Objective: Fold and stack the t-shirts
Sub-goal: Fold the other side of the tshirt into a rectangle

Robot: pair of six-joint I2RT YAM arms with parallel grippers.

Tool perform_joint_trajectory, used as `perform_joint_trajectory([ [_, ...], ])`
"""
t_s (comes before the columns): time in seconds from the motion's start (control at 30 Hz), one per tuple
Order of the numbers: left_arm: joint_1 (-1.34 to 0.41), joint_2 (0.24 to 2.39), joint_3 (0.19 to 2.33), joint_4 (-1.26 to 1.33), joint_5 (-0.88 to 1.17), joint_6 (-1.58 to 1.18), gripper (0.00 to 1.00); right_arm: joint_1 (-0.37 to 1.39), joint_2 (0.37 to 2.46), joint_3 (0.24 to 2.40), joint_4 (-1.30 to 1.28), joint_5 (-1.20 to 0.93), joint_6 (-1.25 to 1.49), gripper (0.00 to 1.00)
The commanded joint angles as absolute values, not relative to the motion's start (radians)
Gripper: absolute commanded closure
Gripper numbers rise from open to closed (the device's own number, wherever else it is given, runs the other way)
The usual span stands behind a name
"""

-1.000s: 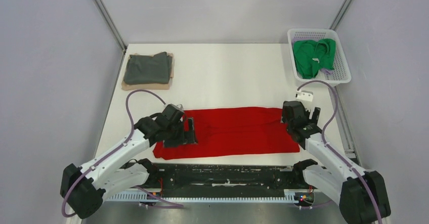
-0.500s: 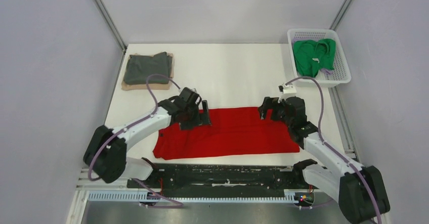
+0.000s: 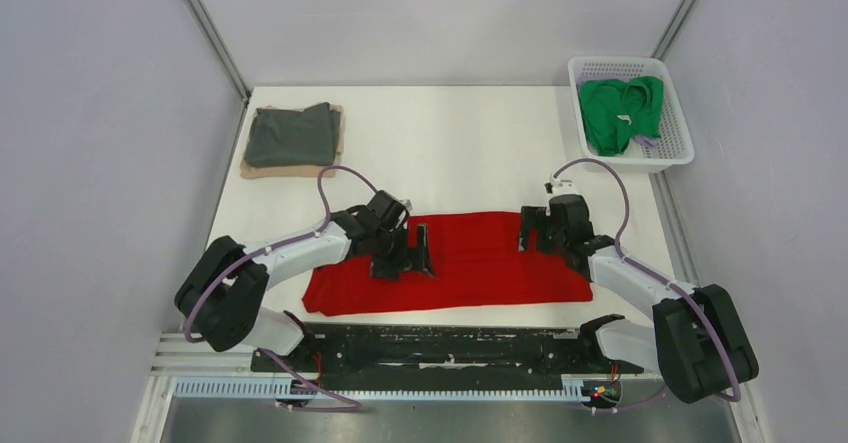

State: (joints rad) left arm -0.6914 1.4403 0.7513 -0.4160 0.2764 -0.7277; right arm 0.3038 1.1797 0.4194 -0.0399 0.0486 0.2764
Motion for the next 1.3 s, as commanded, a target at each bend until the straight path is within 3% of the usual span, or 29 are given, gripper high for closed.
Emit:
perform_joint_trajectory([
  [0.0, -0.740, 1.365, 0.743, -0.418, 0.338, -0.671, 0.00, 0.301, 1.185, 0.447, -0.140, 0.298, 0.325, 0.02],
  [0.4, -0.844, 1.215, 0.822, -0.434, 0.319, -0.671, 0.00, 0.301, 1.104, 0.473, -0.232, 0.646, 0.353, 0.02],
  [0.63, -0.751, 1.330, 0.877, -0.570, 0.004, -0.732, 0.00, 0.301, 0.971, 0.442, -0.076, 0.340, 0.220, 0.02],
  [0.93, -0.713, 1.479, 0.851, -0.389, 0.130, -0.763, 0.00, 0.301, 0.982, 0.434, 0.026, 0.187, 0.197, 0.02],
  [1.13, -0.801, 1.481, 0.769, -0.154, 0.354, -0.743, 0.00, 0.301, 1.027, 0.436, 0.067, 0.135, 0.213, 0.02],
  [1.27, -0.876, 1.458, 0.776, -0.150, 0.393, -0.677, 0.00, 0.301, 1.049, 0.444, 0.076, 0.113, 0.212, 0.02],
])
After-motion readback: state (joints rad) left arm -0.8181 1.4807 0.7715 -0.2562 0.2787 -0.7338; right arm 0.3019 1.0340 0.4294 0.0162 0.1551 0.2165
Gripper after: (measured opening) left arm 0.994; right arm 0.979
